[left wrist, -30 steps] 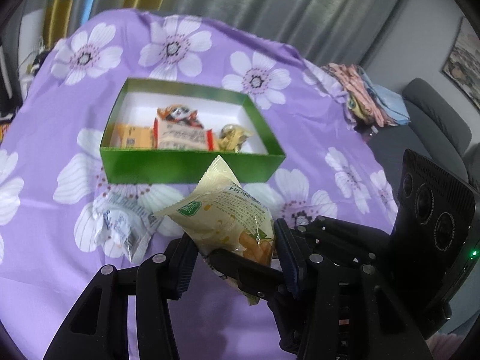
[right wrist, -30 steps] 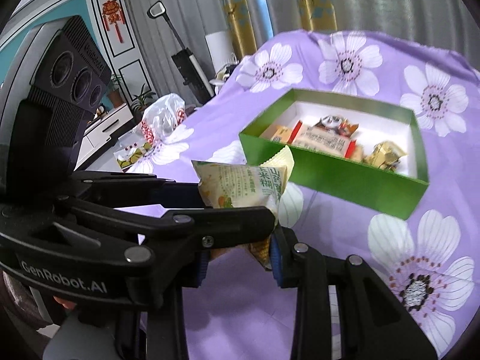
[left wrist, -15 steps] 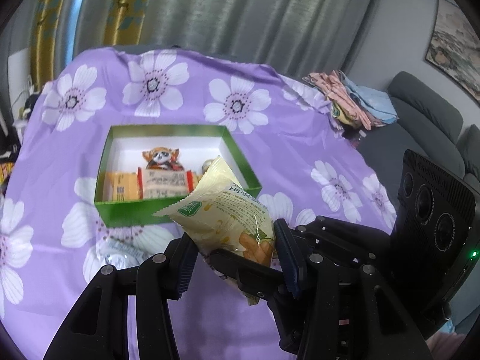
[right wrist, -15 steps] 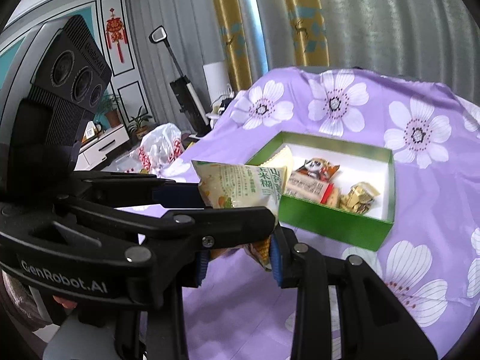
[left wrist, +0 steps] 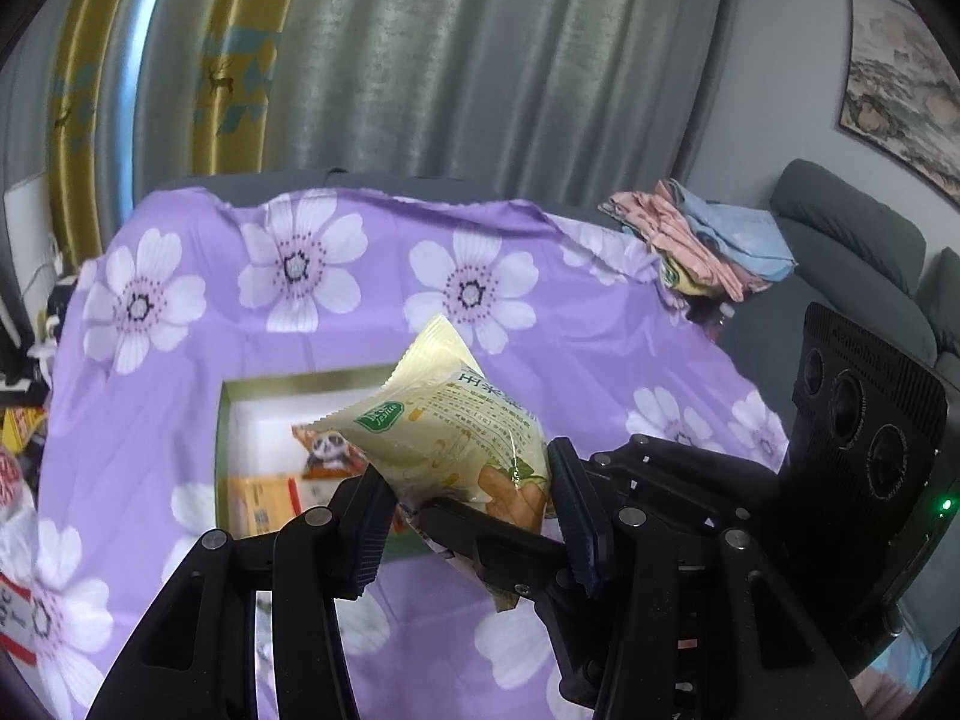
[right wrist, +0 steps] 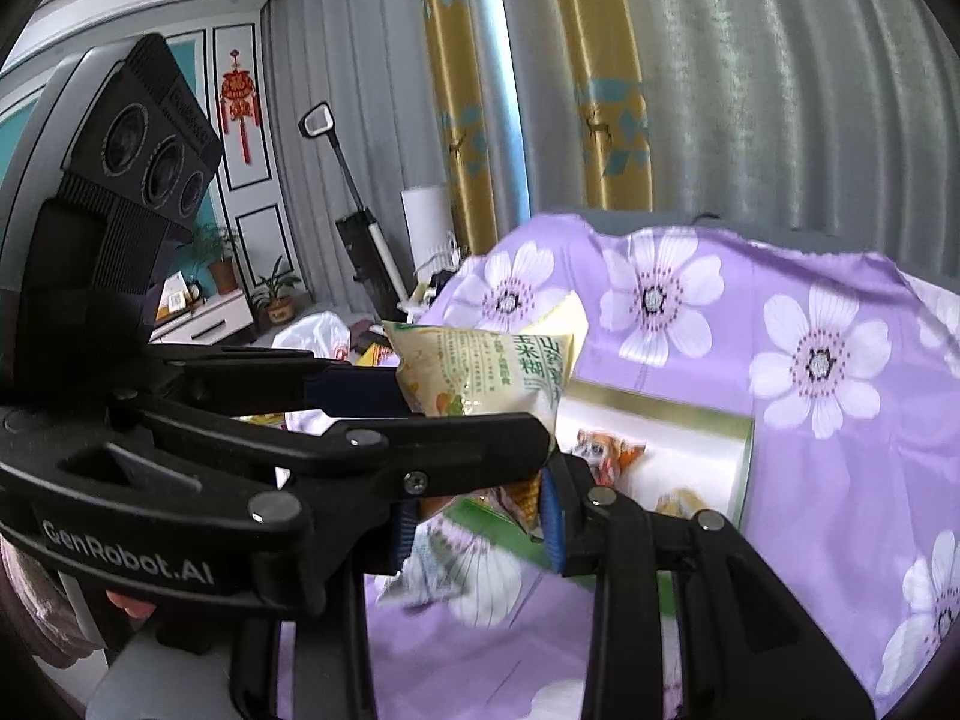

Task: Organize snacks
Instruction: 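Carry the yellow-green snack bag over the green box with the right gripper, then lower the yellow-green bag into the box and open the right gripper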

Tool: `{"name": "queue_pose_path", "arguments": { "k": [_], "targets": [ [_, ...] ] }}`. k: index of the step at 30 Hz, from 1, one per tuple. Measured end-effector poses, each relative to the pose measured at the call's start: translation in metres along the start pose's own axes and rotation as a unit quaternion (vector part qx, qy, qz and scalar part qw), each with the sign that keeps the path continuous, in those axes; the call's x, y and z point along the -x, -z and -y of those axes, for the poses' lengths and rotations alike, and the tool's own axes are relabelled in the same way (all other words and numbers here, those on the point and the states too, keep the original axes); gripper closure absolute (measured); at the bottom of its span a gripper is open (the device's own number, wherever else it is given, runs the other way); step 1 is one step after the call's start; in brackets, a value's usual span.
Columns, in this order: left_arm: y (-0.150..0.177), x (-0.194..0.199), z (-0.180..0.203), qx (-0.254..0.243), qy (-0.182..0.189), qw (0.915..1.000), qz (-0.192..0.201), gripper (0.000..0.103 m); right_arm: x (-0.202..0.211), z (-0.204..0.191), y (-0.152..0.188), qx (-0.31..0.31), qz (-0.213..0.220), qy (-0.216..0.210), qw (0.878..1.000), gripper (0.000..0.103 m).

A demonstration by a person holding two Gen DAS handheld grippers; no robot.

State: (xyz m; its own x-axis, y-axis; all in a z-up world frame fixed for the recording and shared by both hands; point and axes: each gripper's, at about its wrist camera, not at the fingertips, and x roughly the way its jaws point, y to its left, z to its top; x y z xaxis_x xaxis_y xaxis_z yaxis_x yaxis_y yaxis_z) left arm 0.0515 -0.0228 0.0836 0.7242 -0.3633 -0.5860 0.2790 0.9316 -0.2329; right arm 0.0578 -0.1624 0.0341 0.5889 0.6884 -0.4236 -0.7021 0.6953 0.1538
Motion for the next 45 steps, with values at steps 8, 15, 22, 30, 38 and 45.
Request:
{"name": "queue_pose_path", "arguments": {
  "k": [8, 15, 22, 30, 38, 45],
  "targets": [
    [-0.016, -0.031, -0.015, 0.001, 0.011, 0.9998, -0.017, 0.053, -0.022, 0.021, -0.010, -0.010, -0.005, 0.009, 1.000, 0.069],
    [-0.001, -0.078, -0.034, 0.022, 0.018, 0.9977, -0.061, 0.053, -0.056, 0.044, 0.013, -0.037, -0.044, 0.010, 0.998, 0.069],
    [0.018, -0.116, -0.057, 0.056, 0.020, 0.9932, -0.100, 0.053, -0.096, 0.063, 0.037, -0.055, -0.093, 0.005, 0.994, 0.069],
    [0.026, -0.142, -0.072, 0.074, 0.023, 0.9898, -0.120, 0.053, -0.119, 0.077, 0.048, -0.064, -0.119, 0.007, 0.991, 0.069],
    [0.030, -0.160, -0.083, 0.090, 0.029, 0.9863, -0.135, 0.053, -0.133, 0.086, 0.053, -0.065, -0.141, 0.015, 0.988, 0.068],
    [0.033, -0.170, -0.088, 0.102, 0.028, 0.9836, -0.146, 0.053, -0.142, 0.089, 0.056, -0.066, -0.159, 0.022, 0.985, 0.067]
  ]
}}
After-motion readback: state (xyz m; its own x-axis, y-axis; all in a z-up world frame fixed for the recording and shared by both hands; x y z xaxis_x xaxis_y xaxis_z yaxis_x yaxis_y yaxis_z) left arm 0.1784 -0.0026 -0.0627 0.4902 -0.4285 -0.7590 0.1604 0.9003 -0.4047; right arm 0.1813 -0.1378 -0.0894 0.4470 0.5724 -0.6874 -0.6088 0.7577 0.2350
